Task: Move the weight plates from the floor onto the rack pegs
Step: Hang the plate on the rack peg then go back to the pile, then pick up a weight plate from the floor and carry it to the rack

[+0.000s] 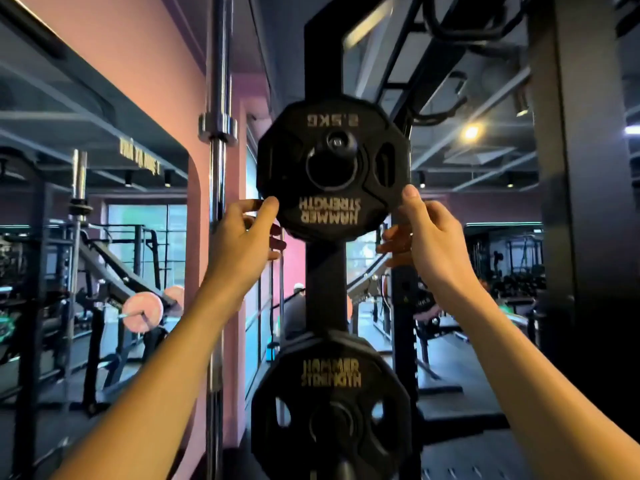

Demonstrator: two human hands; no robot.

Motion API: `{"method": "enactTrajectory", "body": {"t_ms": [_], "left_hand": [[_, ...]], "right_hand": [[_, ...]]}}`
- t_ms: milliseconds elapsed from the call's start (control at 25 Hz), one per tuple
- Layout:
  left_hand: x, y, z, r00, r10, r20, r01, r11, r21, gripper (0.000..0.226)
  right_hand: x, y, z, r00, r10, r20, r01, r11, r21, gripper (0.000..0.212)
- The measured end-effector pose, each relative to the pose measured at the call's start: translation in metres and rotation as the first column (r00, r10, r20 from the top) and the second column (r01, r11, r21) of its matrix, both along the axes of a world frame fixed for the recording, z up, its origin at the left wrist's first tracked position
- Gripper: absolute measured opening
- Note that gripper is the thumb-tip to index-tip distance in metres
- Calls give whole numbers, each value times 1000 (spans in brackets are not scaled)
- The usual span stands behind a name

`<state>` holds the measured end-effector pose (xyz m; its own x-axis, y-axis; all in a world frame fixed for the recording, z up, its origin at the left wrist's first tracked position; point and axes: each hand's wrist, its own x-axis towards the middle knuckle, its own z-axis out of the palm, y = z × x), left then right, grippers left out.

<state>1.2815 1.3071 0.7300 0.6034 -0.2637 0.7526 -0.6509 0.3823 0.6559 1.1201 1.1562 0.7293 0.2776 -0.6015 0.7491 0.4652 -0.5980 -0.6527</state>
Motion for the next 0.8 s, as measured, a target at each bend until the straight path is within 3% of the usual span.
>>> {"method": "enactTrajectory", "body": {"t_ms": [160,480,680,800], "left_hand": [[-36,30,-86,999,-16,-37,18,997,76,5],[-117,99,-323,928,28,-371,105,937,333,12],[-167,170,-473,791,165,-589,318,711,627,13],[-184,214,-535,728,239,-642,477,497,725,18]], "right_hand": [[-38,22,-80,998,21,-53,-19,999,41,40],[-124,87,-303,973,-15,-232,74,966,250,25],[-194,149,-460,871,7,-492,261,841,474,25],[-235,190,-534,748,52,-662,421,734,533,30]]}}
